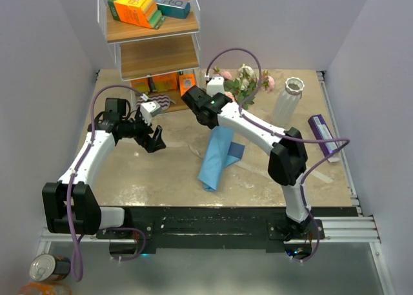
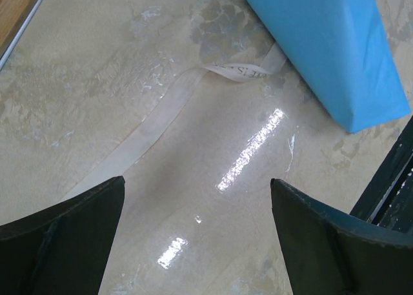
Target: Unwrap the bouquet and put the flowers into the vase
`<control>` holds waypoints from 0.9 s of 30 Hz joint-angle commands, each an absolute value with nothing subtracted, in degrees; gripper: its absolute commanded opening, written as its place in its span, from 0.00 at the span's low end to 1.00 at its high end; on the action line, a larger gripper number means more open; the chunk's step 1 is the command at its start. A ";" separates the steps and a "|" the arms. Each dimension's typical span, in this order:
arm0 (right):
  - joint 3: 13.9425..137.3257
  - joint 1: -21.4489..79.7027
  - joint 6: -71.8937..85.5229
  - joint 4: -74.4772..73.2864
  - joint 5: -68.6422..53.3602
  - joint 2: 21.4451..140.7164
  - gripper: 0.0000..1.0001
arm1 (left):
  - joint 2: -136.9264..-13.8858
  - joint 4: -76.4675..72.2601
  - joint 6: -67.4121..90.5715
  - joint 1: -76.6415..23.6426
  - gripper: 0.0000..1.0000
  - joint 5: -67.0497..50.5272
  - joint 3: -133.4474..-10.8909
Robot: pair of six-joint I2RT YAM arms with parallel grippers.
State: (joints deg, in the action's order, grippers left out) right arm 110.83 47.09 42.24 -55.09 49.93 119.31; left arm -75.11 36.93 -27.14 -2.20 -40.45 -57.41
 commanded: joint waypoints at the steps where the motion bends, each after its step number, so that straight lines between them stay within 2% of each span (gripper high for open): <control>1: 108.55 46.93 41.04 -51.34 50.10 110.77 0.00 | -73.83 35.68 -26.90 -1.76 0.99 -41.13 -58.80; 7: 98.62 46.93 39.72 -44.91 46.76 101.08 0.00 | -73.56 36.03 -26.54 -1.67 0.99 -40.78 -59.15; 8: 97.05 46.93 39.81 -45.17 46.58 99.77 0.03 | -73.56 36.04 -26.63 -1.76 0.99 -40.69 -59.15; 9: 95.90 46.93 39.99 -45.52 46.67 98.97 0.17 | -73.56 36.04 -26.54 -1.67 0.99 -40.69 -59.15; 12: 88.79 46.93 42.09 -45.62 47.20 94.67 0.44 | -73.57 36.38 -26.46 -1.76 0.99 -40.61 -59.33; 13: 86.59 46.85 42.71 -45.09 47.55 93.35 0.48 | -73.56 36.39 -26.46 -1.76 0.99 -40.61 -59.50; 14: 82.31 46.85 42.80 -44.39 47.81 91.86 0.51 | -73.39 36.47 -26.54 -1.76 0.99 -40.43 -59.50; 18: 77.52 46.93 42.90 -43.08 49.13 87.37 0.55 | -73.39 36.39 -26.28 -1.76 0.99 -40.78 -59.59; 22: 82.41 46.85 36.58 -39.99 48.25 90.08 0.64 | -73.91 36.30 -26.10 -1.93 0.99 -41.13 -59.59; 27: 90.34 46.76 26.22 -32.12 43.00 95.53 0.70 | -73.48 37.18 -26.98 -1.93 0.99 -40.96 -59.24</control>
